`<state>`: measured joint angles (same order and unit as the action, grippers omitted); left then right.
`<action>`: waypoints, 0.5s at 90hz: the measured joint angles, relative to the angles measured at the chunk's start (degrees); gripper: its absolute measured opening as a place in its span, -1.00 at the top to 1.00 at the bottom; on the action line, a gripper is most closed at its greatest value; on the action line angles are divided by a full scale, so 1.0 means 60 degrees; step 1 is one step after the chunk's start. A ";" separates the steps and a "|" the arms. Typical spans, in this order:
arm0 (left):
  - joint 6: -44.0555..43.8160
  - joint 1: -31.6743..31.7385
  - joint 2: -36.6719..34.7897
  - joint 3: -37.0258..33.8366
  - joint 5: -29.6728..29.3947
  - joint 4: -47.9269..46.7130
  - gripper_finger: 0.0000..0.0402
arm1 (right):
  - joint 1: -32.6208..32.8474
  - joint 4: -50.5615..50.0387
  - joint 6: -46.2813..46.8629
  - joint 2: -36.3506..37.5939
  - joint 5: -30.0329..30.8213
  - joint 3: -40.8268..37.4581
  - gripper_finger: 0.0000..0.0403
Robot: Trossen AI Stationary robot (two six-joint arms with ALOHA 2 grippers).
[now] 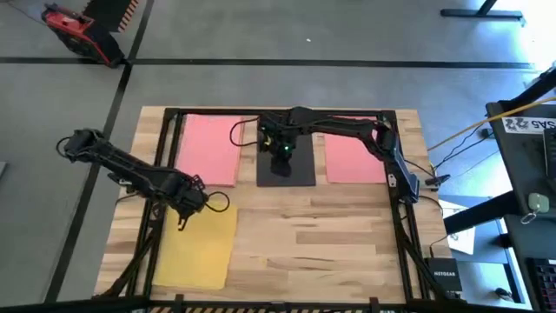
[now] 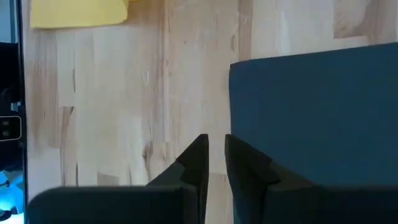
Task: Organize paper
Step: Stack the yellow paper on top of the other yellow paper
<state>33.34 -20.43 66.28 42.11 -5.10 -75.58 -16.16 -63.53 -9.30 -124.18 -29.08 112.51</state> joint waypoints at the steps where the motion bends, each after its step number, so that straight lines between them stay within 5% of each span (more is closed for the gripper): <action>1: 0.0000 0.0000 -0.0018 0.0000 0.0005 -0.0026 1.00 | 0.0000 0.0000 -0.0002 0.0000 -0.0002 0.0000 0.80; 45: -0.1208 -0.0555 -0.0172 0.0000 0.0928 -0.0484 1.00 | 0.0000 -0.0022 -0.0036 -0.0004 0.0000 -0.0004 0.80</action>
<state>26.09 -23.76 65.25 42.11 0.47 -78.48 -16.16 -63.66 -9.52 -124.20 -29.08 112.49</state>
